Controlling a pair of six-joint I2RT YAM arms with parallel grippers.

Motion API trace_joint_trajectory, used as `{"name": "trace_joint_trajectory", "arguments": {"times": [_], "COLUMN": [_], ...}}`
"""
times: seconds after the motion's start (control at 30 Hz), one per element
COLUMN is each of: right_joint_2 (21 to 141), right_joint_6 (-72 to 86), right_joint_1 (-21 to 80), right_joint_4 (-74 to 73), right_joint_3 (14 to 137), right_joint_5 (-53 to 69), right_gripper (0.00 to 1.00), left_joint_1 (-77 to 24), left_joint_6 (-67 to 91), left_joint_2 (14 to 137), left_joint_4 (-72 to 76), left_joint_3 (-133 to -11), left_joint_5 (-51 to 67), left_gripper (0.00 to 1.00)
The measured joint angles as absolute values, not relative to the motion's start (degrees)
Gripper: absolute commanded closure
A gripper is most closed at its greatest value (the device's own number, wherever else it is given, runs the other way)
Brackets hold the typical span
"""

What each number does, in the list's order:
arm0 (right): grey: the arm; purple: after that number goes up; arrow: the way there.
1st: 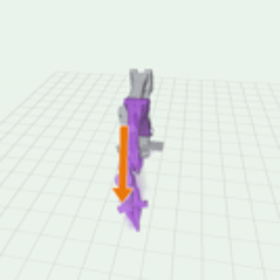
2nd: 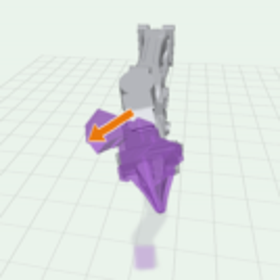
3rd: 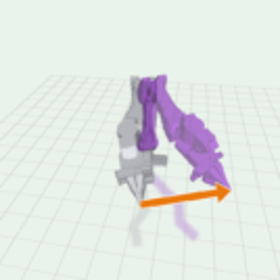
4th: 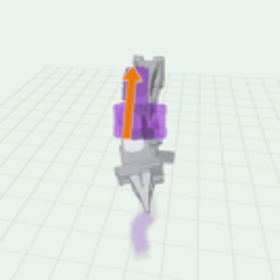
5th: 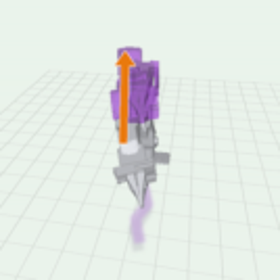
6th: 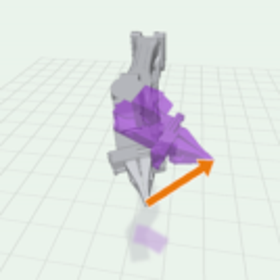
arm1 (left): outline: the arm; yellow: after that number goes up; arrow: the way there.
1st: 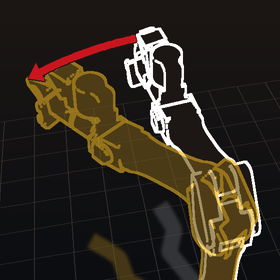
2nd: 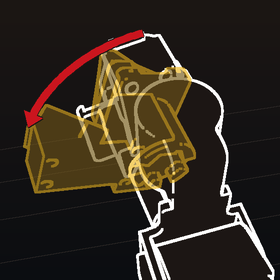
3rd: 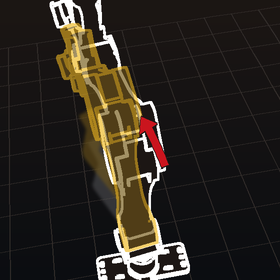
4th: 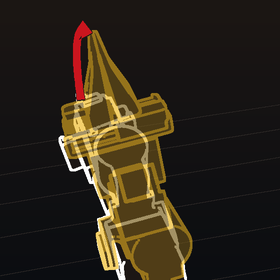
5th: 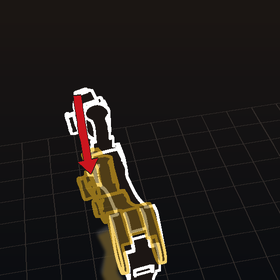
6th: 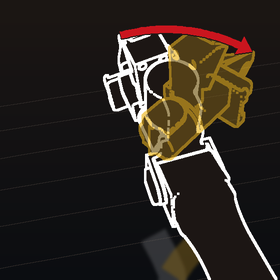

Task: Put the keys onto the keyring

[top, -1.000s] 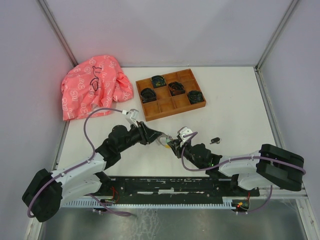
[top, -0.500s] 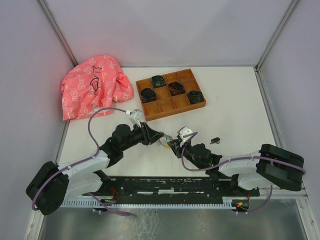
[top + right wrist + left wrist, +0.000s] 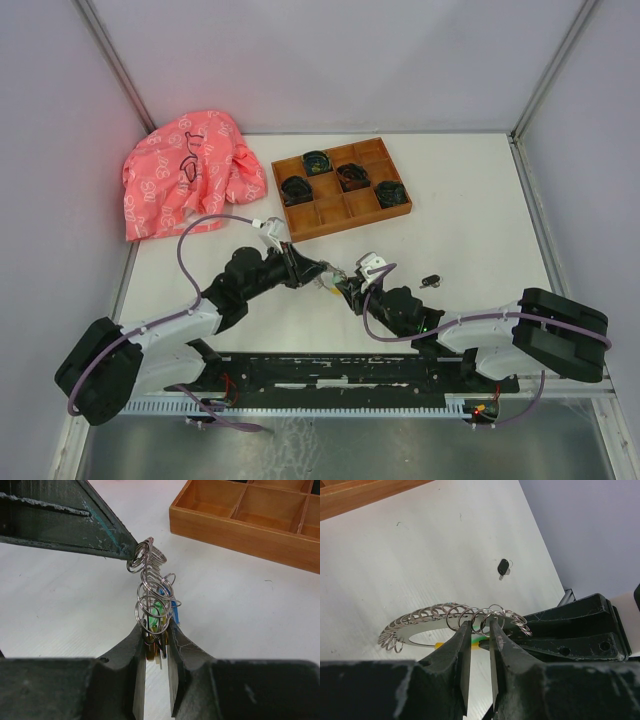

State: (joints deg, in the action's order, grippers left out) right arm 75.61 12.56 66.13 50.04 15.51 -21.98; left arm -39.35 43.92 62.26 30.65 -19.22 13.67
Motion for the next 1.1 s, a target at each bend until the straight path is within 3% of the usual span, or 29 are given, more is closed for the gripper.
{"name": "trace_joint_trajectory", "arguments": {"times": [0.37,0.9,1.1], "right_joint_2": [75.7,75.8,76.1], "right_joint_6": [12.6,12.6,12.6], "right_joint_1": [66.1,66.1,66.1], "right_joint_4": [50.6,50.6,50.6], "right_joint_3": [15.5,15.5,15.5], "right_joint_5": [-22.0,-21.9,-21.9], "right_gripper": [0.99,0.99,0.99], "left_joint_1": [-39.4,-39.6,-39.7], "left_joint_6": [43.9,43.8,43.8], "left_joint_2": [58.9,55.7,55.2], "left_joint_4": [28.3,22.3,21.5], "left_joint_3": [-19.2,-20.0,-20.6], "left_joint_5": [13.2,11.5,10.7], "left_gripper": [0.61,0.61,0.7]}}
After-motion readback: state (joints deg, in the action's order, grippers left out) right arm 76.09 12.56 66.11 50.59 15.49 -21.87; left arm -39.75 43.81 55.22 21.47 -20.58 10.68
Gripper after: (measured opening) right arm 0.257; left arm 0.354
